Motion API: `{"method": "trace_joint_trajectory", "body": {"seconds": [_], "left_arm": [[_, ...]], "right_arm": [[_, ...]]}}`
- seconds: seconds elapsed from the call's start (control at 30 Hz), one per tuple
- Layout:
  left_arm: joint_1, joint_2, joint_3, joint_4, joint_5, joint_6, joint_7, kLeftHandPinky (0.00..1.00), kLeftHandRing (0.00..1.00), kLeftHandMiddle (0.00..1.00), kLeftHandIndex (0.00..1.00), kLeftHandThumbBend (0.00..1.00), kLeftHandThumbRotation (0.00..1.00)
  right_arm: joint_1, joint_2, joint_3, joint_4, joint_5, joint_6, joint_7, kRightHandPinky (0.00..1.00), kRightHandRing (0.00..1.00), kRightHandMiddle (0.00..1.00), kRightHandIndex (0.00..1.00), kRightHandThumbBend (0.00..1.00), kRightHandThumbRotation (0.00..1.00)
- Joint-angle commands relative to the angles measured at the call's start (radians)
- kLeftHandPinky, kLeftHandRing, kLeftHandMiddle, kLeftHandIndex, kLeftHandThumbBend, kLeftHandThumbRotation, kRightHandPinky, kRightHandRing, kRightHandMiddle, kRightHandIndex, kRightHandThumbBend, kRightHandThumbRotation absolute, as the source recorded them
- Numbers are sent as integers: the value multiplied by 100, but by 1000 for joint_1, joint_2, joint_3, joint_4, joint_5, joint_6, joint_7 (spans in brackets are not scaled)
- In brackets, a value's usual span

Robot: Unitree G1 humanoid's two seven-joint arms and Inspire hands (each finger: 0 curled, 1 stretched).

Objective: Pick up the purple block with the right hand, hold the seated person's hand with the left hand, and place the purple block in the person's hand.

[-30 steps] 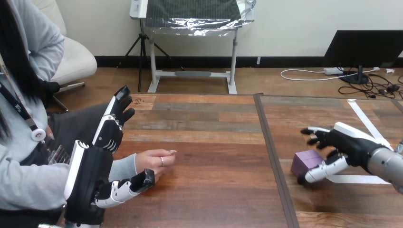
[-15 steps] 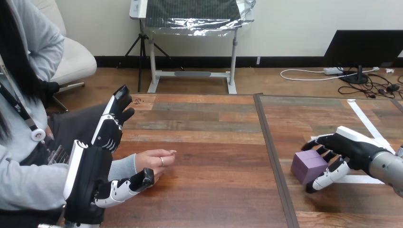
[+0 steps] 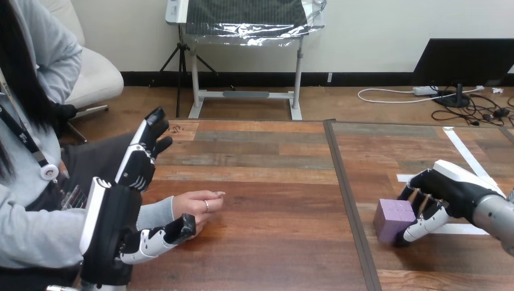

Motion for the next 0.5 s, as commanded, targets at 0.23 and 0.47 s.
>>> {"method": "trace_joint_trajectory", "body": {"seconds": [0.23, 0.47], "left_arm": [[-19, 11, 5, -53, 1, -5, 12, 91, 95, 97, 94, 100, 67], [-11, 11, 10, -64, 7, 2, 17, 91, 95, 97, 94, 100, 67]], "right_arm": [[-23, 47, -38, 33, 46, -62, -139, 7, 13, 17, 16, 67, 0], [-13, 61, -57, 47, 76, -95, -199, 5, 10, 14, 15, 61, 0]]}}
